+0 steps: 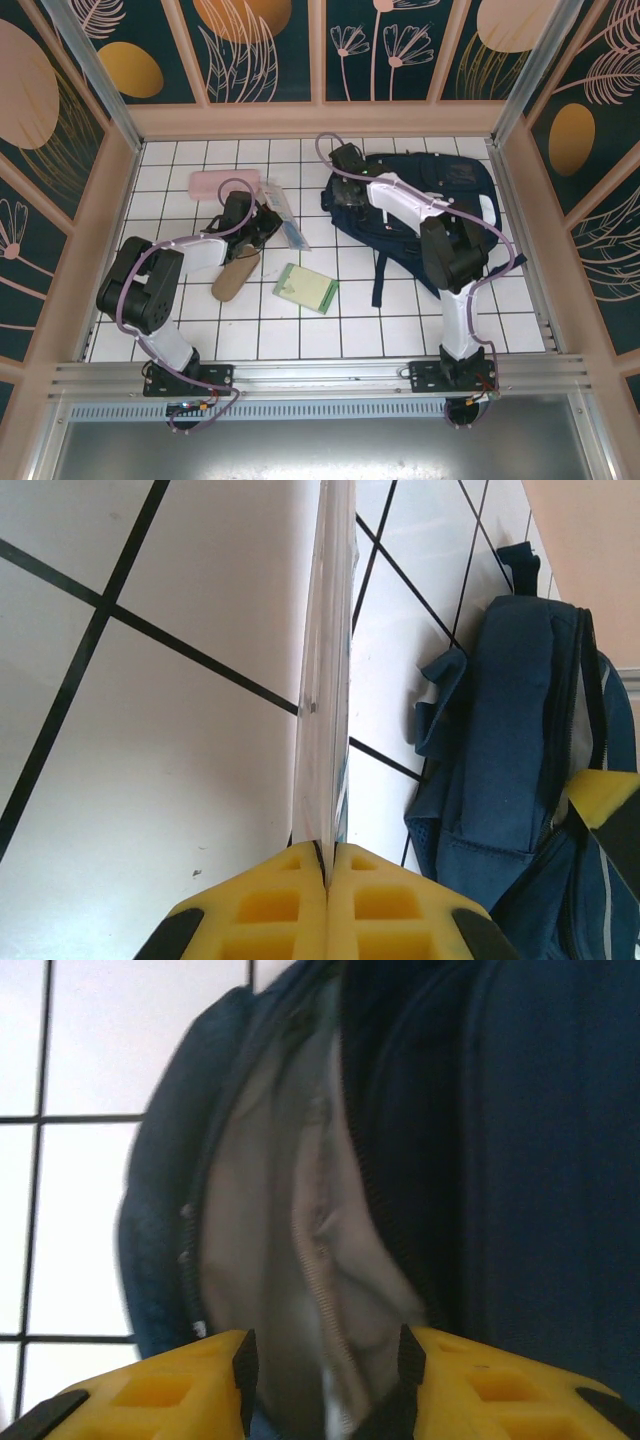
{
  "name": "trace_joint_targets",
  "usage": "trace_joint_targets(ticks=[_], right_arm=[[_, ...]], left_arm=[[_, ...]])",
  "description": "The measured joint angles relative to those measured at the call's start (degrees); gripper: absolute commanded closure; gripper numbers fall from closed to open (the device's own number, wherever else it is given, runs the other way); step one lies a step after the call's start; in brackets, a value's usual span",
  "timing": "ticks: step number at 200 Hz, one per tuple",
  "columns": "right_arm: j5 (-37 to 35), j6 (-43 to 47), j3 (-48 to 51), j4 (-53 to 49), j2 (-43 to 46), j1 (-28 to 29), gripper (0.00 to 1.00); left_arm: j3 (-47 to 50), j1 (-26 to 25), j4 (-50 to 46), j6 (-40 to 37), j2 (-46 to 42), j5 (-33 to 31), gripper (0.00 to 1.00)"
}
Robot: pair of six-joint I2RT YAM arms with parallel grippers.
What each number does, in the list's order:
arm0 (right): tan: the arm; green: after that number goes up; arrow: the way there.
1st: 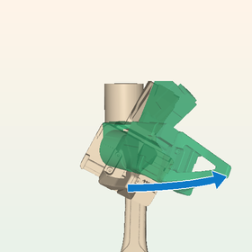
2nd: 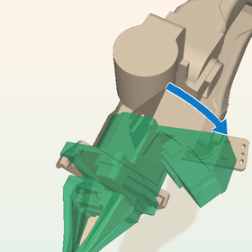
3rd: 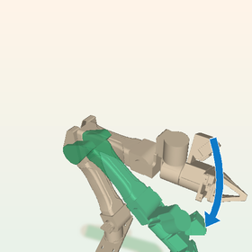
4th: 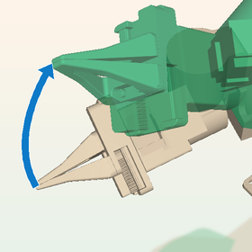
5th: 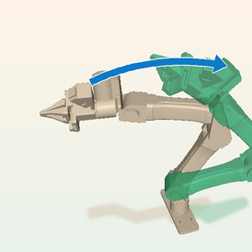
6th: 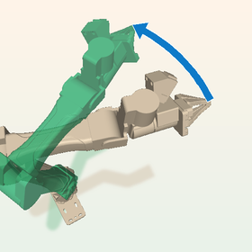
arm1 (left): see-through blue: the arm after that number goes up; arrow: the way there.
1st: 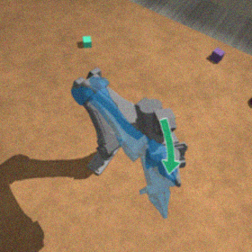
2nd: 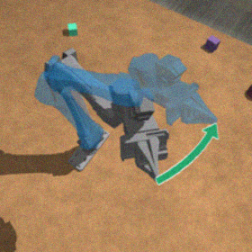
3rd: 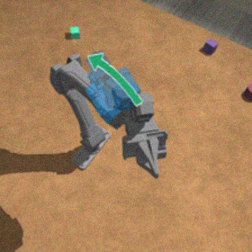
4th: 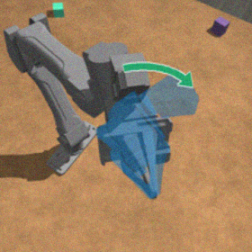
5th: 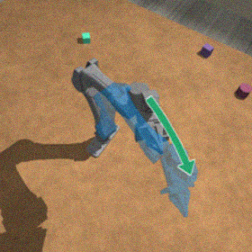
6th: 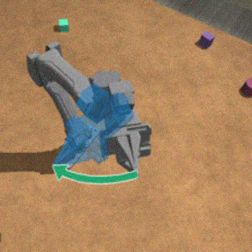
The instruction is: Pack the student bag
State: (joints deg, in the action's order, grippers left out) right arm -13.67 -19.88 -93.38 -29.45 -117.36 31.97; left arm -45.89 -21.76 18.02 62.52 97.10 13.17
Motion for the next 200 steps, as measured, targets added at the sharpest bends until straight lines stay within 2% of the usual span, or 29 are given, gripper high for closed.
trace_joint_targets(ticks=[56, 132, 200], right_arm=[[-1.53, 0.59, -1.2, -0.94, 0.24, -0.07, 0.49], [-2.8, 0.66, -1.33, -1.68, 0.98, -4.13, 0.52], [-1.88, 0.61, 2.03, -0.42, 0.24, -4.17, 0.54]], left_arm=[[-0.92, 0.0, -1.55, -1.05, -0.55, -0.09, 0.98], [-2.89, 0.0, -2.34, -2.56, -1.27, 0.39, 0.98], [-3.48, 0.0, -3.32, -3.78, -2.58, 1.25, 0.97]])
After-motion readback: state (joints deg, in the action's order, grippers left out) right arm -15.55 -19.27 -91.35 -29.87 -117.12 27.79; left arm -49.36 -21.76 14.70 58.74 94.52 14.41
